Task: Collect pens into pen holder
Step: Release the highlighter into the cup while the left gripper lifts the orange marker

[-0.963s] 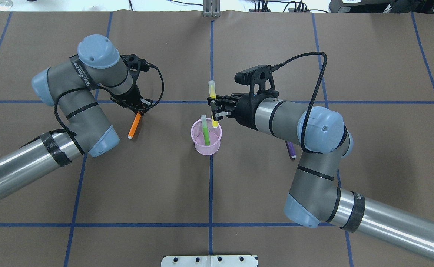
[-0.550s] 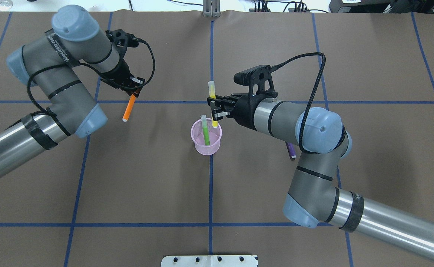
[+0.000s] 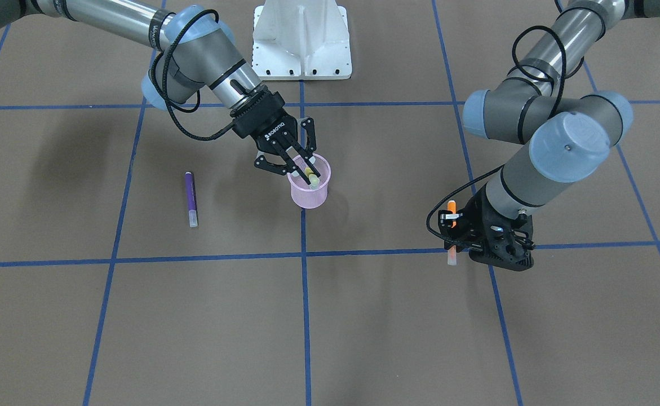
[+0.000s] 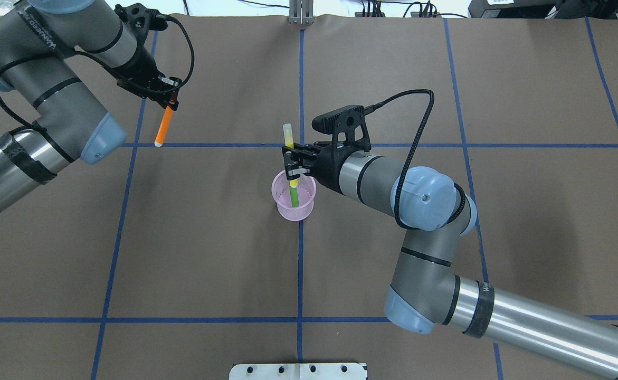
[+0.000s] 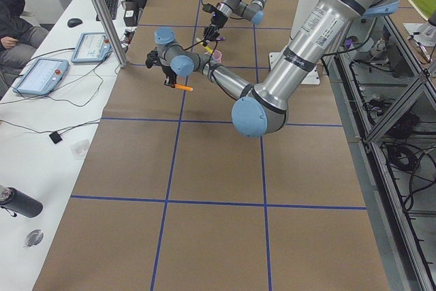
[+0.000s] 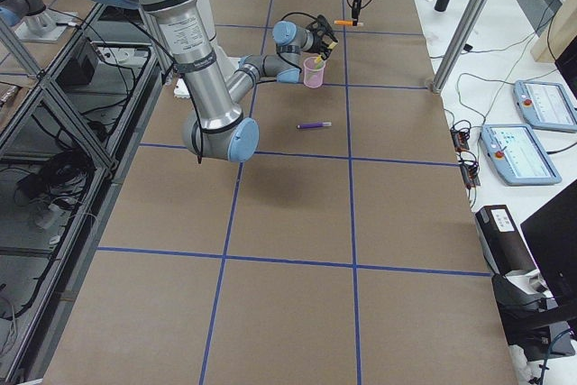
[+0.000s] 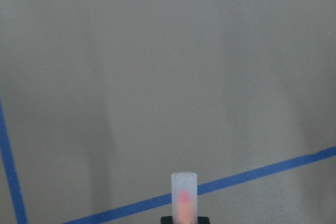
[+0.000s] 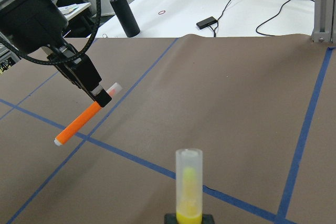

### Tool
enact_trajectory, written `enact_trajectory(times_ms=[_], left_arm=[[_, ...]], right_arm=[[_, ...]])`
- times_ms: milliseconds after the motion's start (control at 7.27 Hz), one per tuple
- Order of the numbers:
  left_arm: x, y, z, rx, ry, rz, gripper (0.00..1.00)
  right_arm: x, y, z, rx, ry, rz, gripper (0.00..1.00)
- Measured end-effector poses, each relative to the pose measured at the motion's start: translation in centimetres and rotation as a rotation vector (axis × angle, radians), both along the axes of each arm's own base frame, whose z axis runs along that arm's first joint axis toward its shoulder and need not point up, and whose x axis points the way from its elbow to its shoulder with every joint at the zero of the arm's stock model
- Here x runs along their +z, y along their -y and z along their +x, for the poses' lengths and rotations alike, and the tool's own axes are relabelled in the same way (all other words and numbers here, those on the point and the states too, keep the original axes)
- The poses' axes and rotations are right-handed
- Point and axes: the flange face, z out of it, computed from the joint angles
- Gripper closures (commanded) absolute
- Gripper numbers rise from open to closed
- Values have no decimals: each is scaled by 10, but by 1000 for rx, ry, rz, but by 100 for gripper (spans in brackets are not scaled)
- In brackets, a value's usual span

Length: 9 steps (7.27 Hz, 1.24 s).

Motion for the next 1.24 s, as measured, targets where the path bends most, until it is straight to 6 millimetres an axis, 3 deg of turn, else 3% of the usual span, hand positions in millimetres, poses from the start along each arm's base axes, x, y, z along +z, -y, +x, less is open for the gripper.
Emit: enact_trajectory(times_ms=[138,275,550,826,1101,1238], left_arm=[[0,1,-2,-2,0,0,100],[0,2,-3,-4,-1,1,100],[-7,7,-17,-23,-8,13,100],[-30,7,-40,-44,-32,79,100],[-69,-4,-83,-120,-55,185,100],[-78,-17,-100,-188,-48,222,100]], right_arm=[[5,-4,-5,-7,-7,-3,62],[8,-7,-7,-10,-10,-7,1],[10,-9,-7,-11,-4,-15,0],[-4,-10,6,-14,8,-42,0],[-33,-10,39,-22,-57,-165,0],[-39,-3,58,-25,-103,-247,0]])
